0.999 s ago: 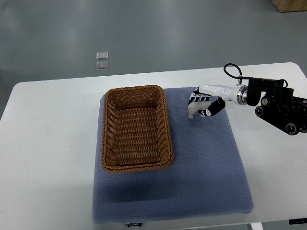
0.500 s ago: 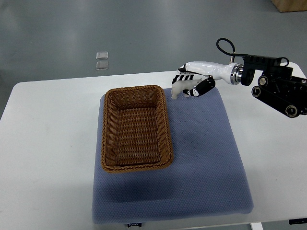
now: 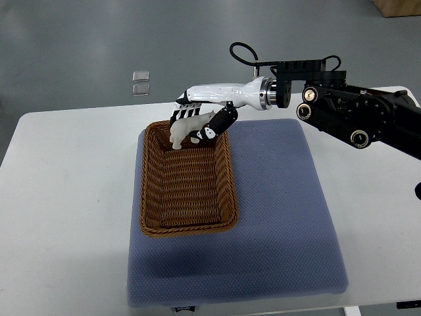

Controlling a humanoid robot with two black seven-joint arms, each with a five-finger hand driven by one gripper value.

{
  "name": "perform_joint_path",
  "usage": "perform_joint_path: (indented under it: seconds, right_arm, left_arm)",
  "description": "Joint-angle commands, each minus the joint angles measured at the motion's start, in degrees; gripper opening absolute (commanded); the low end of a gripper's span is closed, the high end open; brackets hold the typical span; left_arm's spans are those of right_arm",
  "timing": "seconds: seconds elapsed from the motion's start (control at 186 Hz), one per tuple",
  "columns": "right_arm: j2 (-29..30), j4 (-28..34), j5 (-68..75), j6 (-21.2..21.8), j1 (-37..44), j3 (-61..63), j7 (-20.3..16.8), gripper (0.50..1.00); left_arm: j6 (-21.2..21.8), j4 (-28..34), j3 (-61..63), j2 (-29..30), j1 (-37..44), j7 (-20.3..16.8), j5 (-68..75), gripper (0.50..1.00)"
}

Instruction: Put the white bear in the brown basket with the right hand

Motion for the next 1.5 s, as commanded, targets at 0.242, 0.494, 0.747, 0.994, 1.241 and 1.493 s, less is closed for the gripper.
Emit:
perform_joint_path:
  seconds: [0.242, 0.494, 0.747, 0.994, 1.241, 1.493]
  right_arm:
    - [3.67, -4.25, 0.38, -6.06, -3.28, 2.35, -3.97, 0.973]
    - [-1.43, -3.89, 3.02, -5.89, -7.77, 7.71, -3.89, 0.973]
    - [-3.28, -3.98, 6.97, -5.71, -10.4, 9.21, -3.89, 0.973]
    - [-4.51, -4.25, 9.26, -5.89, -13.48, 9.3, -3.97, 0.973]
    - [-5.91, -4.33, 13.13, -5.8, -15.15, 9.3, -4.06, 0.973]
    - [-7.49, -4.95, 20.95, -5.54, -17.44, 9.3, -5.47, 0.973]
  left_arm:
    - [-0.01, 0.02, 0.05, 0.0, 0.06, -0.01, 0.01, 1.0]
    - [-0.01, -0.07, 0.05, 0.0, 0.06, -0.01, 0.01, 1.0]
    - [-0.01, -0.07, 0.05, 0.0, 0.06, -0.01, 0.01, 1.0]
    - [-0.01, -0.07, 0.14, 0.0, 0.06, -0.01, 0.01, 1.0]
    - [-0.01, -0.07, 0.14, 0.0, 0.06, -0.01, 0.01, 1.0]
    - [-0.01, -0.16, 0.14, 0.0, 0.06, -0.01, 0.01, 1.0]
